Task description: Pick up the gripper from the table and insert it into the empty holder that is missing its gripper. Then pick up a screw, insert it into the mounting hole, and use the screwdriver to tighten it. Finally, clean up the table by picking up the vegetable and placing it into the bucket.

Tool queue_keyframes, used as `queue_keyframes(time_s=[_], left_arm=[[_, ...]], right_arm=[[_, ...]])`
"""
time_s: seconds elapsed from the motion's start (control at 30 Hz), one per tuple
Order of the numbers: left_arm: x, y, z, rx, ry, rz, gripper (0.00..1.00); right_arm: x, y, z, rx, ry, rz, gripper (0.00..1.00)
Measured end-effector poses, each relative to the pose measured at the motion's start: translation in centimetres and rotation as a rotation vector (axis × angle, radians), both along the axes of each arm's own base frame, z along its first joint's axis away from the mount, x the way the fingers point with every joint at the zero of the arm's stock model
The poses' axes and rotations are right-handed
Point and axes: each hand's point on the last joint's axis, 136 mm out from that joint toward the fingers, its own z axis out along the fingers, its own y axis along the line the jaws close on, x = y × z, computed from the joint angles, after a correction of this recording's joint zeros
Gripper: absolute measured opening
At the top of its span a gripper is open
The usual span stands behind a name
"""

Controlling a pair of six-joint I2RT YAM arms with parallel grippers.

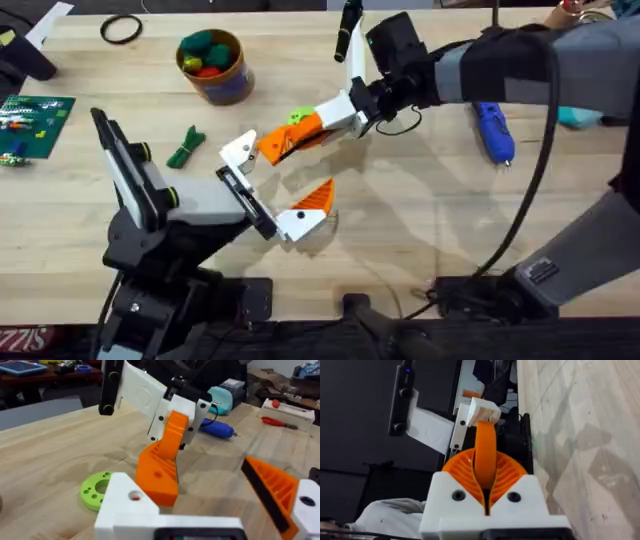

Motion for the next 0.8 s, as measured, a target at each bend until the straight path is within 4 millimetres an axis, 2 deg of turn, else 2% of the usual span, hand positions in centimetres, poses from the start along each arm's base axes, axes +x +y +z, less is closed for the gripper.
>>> queue_keyframes(time_s=[0.8], left_arm=[[0.01, 0.01, -0.04, -0.005, 0.009, 0.001, 0.993]], right_arm=[[-0.09, 0.64, 0.0, -0.046, 0.069, 0.002, 0.008]])
